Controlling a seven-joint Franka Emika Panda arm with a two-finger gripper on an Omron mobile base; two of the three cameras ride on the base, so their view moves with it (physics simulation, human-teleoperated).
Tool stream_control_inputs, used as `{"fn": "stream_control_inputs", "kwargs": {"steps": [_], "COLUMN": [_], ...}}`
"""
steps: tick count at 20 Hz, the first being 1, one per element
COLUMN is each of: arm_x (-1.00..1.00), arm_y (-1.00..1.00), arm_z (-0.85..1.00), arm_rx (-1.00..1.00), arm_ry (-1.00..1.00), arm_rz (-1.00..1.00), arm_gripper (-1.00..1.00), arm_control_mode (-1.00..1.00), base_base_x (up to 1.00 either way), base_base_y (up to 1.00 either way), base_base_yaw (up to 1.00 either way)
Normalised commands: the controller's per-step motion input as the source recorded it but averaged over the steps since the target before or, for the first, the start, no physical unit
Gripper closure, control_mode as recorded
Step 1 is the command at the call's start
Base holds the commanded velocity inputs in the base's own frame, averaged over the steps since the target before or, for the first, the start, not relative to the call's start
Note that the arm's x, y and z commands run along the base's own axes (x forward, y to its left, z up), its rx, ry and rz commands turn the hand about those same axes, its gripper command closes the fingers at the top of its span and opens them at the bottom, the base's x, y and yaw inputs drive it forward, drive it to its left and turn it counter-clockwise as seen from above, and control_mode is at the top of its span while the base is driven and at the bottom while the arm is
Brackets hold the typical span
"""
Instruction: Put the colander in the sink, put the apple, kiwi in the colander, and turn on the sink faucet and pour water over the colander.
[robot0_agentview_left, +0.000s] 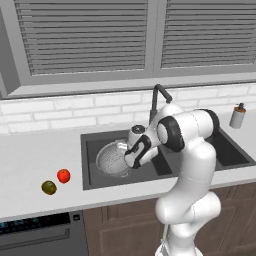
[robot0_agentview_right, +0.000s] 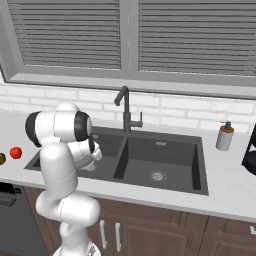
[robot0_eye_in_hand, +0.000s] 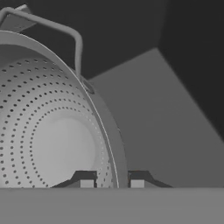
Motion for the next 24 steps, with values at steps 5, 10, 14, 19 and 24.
{"fn": "stream_control_inputs", "kwargs": {"steps": [5, 10, 14, 19, 24], "arm_x": [0.41, 0.45, 0.40, 0.30, 0.15], "arm_y": [0.16, 0.04, -0.02, -0.07, 0.00], "arm_z": [-0.20, -0.28, -0.32, -0.46, -0.08], "arm_rx": [-0.02, -0.01, 0.00, 0.00, 0.00], "arm_ry": [0.12, 0.05, 0.00, 0.02, 0.01], "arm_rz": [0.00, 0.00, 0.00, 0.00, 0.00], "arm_gripper": [1.00, 1.00, 1.00, 1.00, 1.00], "arm_control_mode": [-1.00, -1.00, -1.00, -1.00, -1.00], "base_base_x": [0.00, 0.00, 0.00, 0.00, 0.00], "base_base_y": [0.00, 0.00, 0.00, 0.00, 0.00], "base_base_yaw": [0.00, 0.00, 0.00, 0.00, 0.00]}}
